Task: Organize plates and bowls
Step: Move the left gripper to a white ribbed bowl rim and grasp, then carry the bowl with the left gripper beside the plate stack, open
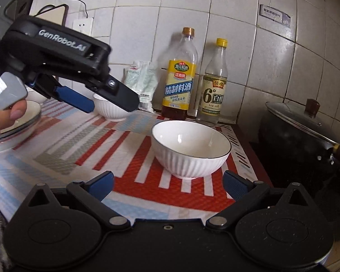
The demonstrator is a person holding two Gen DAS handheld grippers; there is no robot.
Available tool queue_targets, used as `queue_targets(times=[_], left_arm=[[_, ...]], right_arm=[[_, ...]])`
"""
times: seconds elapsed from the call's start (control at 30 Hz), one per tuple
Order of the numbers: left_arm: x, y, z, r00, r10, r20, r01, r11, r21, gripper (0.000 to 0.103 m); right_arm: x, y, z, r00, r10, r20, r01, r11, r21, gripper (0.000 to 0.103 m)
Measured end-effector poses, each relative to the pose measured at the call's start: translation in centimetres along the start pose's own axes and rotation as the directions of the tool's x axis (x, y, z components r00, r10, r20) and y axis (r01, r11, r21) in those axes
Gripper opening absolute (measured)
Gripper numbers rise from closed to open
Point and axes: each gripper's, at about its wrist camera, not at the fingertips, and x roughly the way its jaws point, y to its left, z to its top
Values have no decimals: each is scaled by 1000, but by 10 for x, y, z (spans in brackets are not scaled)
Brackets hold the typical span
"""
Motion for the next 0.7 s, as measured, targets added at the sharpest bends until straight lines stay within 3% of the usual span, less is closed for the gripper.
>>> queue_targets(times=[0.17, 0.3, 0.47, 0.7], left_arm=[[42, -6, 4, 998, 32, -63, -35, 998, -53, 69], [63, -10, 5, 995, 36, -88, -43, 996, -75, 57], [77, -12, 5, 993, 35, -114, -46, 995, -94, 37], [93, -3, 6, 989, 41, -139, -60, 989, -134, 26]], right_arm=[[30, -23, 2, 999, -1, -39, 3, 999, 51, 103], [49, -41, 3, 996, 46, -71, -39, 994, 104, 103], [69, -42, 6, 993, 64, -98, -56, 995, 78, 103], [84, -40, 14, 993, 63, -98, -53, 993, 101, 103]])
